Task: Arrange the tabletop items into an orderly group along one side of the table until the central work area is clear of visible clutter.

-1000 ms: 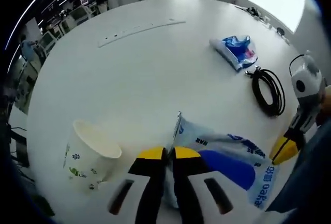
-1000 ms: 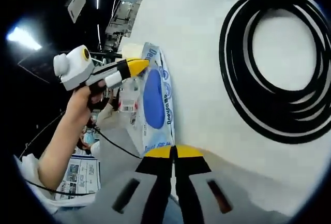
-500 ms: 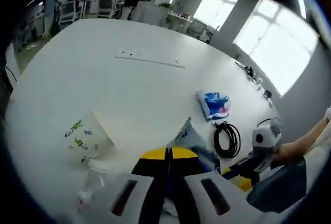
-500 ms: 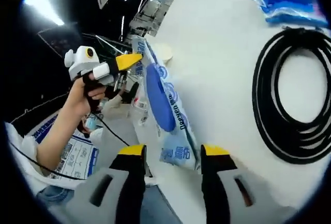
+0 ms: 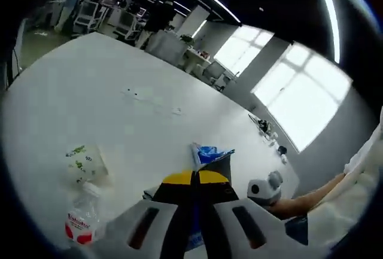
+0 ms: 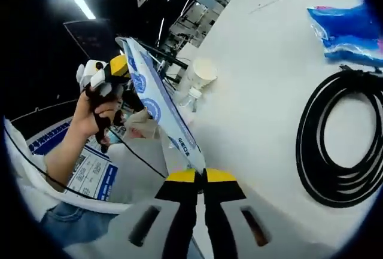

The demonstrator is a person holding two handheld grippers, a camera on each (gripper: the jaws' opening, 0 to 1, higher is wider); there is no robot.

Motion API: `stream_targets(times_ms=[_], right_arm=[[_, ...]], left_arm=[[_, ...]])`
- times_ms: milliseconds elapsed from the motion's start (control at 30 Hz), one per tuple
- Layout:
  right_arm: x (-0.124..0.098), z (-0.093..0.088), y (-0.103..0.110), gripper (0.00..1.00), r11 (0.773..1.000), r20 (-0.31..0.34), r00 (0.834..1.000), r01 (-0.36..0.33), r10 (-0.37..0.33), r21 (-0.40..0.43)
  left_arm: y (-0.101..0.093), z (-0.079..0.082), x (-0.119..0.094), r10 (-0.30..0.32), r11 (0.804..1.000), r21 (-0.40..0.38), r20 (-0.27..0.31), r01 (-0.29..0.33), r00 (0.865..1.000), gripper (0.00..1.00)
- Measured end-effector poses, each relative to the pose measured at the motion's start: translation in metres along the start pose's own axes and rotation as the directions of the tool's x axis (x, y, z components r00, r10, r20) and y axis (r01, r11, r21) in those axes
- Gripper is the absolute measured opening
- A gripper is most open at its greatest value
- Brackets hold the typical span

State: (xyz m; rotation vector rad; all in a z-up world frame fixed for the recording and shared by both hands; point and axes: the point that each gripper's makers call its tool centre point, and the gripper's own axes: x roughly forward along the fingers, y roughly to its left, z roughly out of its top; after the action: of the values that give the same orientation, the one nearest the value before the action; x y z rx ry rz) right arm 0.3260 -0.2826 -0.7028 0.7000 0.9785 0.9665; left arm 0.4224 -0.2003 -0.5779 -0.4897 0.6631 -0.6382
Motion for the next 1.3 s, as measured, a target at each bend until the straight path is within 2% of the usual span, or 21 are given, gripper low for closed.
stream_targets(times_ms=[100, 167, 267, 333, 367, 400, 533, 700, 833, 900, 1000, 1167, 1233, 1300], right_arm=[[-0.019, 0.024, 0.008, 0.0, 1.0, 0.072, 0.997, -0.008, 0.007, 0.006], [-0.03, 0.037, 0.012, 0.0, 1.0, 0.089, 0.996, -0.005, 0.006, -0.004], [-0.039, 0.049, 0.016, 0.0, 0.999, 0.071, 0.997, 0.012, -0.01, -0.032], [-0.046, 0.061, 0.016, 0.0, 0.989, 0.052, 0.997, 0.056, -0.049, -0.137], [-0.048, 0.065, 0.016, 0.0, 0.987, 0.052, 0.997, 0.064, -0.057, -0.149], [-0.052, 0.079, 0.019, 0.0, 0.986, 0.064, 0.996, 0.078, -0.069, -0.148], [-0.06, 0.12, 0.022, 0.0, 0.981, 0.116, 0.99, 0.104, -0.086, -0.166], [-0.062, 0.152, 0.026, 0.0, 0.97, 0.128, 0.987, 0.119, -0.093, -0.213], [-0.062, 0.169, 0.026, 0.0, 0.968, 0.132, 0.986, 0.131, -0.105, -0.213], [-0.061, 0.175, 0.025, 0.0, 0.957, 0.124, 0.985, 0.15, -0.122, -0.247], [-0.059, 0.18, 0.023, 0.0, 0.953, 0.115, 0.984, 0.159, -0.133, -0.258], [-0.057, 0.195, 0.011, 0.0, 0.95, 0.104, 0.983, 0.175, -0.152, -0.259], [-0.055, 0.2, 0.007, 0.0, 0.945, 0.089, 0.983, 0.181, -0.163, -0.274], [-0.054, 0.2, 0.002, 0.0, 0.926, 0.049, 0.983, 0.185, -0.179, -0.329]], left_arm=[[0.003, 0.008, -0.007, 0.008, 1.0, -0.01, 0.033, -0.008, 0.999, 0.0], [0.006, 0.009, -0.01, 0.019, 1.0, -0.008, 0.04, -0.019, 0.999, 0.0], [0.009, 0.007, -0.014, 0.043, 0.999, 0.002, 0.034, -0.043, 0.998, 0.0], [0.008, 0.007, -0.016, 0.054, 0.998, 0.016, 0.034, -0.055, 0.998, 0.0], [0.009, 0.007, -0.016, 0.063, 0.998, 0.025, 0.034, -0.063, 0.997, 0.0], [0.01, 0.008, -0.017, 0.071, 0.997, 0.028, 0.034, -0.072, 0.997, 0.0], [0.011, 0.013, -0.018, 0.093, 0.995, 0.032, 0.037, -0.094, 0.995, 0.0], [0.01, 0.017, -0.015, 0.117, 0.99, 0.081, 0.024, -0.118, 0.993, 0.0], [0.011, 0.022, -0.013, 0.118, 0.989, 0.09, 0.025, -0.12, 0.993, 0.0], [0.012, 0.025, -0.009, 0.134, 0.984, 0.12, 0.019, -0.135, 0.991, 0.0], [0.015, 0.029, -0.004, 0.148, 0.978, 0.148, 0.007, -0.148, 0.989, 0.0], [0.019, 0.036, 0.007, 0.15, 0.975, 0.17, -0.014, -0.145, 0.989, 0.0], [0.023, 0.037, 0.012, 0.164, 0.967, 0.201, -0.032, -0.154, 0.986, 0.0], [0.029, 0.04, 0.018, 0.174, 0.963, 0.216, -0.046, -0.16, 0.984, 0.0]])
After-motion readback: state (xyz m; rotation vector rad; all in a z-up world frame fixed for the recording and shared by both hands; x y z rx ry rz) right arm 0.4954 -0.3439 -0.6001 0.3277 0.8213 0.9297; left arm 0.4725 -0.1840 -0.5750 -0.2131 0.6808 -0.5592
